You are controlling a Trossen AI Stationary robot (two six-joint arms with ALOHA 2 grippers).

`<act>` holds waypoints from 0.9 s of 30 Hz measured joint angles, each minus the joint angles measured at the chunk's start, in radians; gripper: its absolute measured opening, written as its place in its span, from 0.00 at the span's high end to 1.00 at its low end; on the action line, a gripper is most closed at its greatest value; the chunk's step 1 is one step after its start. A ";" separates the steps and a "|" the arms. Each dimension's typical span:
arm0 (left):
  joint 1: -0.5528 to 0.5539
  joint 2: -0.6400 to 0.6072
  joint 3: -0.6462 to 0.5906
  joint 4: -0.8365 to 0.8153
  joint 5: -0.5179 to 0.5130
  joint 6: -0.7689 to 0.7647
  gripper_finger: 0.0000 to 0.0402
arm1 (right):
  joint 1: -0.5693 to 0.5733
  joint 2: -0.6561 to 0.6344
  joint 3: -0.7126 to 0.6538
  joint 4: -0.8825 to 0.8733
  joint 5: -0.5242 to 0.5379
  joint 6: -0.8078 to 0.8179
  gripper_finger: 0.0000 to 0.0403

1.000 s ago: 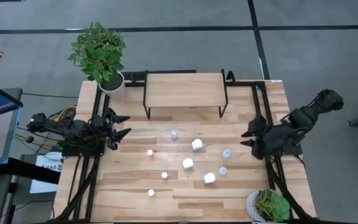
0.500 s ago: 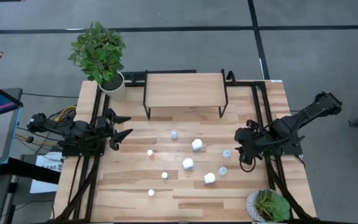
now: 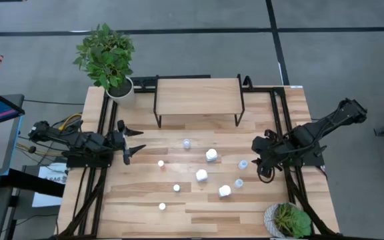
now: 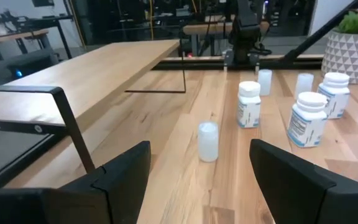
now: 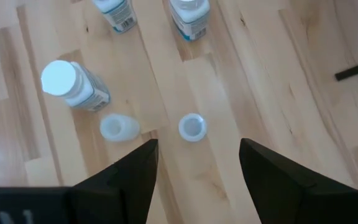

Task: Pick and place medicine bottles onto shelf by color
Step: Put the middle right transparent medicine bottle on the shelf

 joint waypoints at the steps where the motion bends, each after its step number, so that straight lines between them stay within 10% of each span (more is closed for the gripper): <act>1: 0.000 0.000 0.000 -0.001 -0.001 0.000 0.34 | 0.000 0.004 0.000 -0.003 0.000 0.018 0.38; 27: 0.000 0.000 0.000 -0.006 -0.001 -0.001 0.34 | -0.001 0.224 0.000 -0.060 -0.103 0.070 0.38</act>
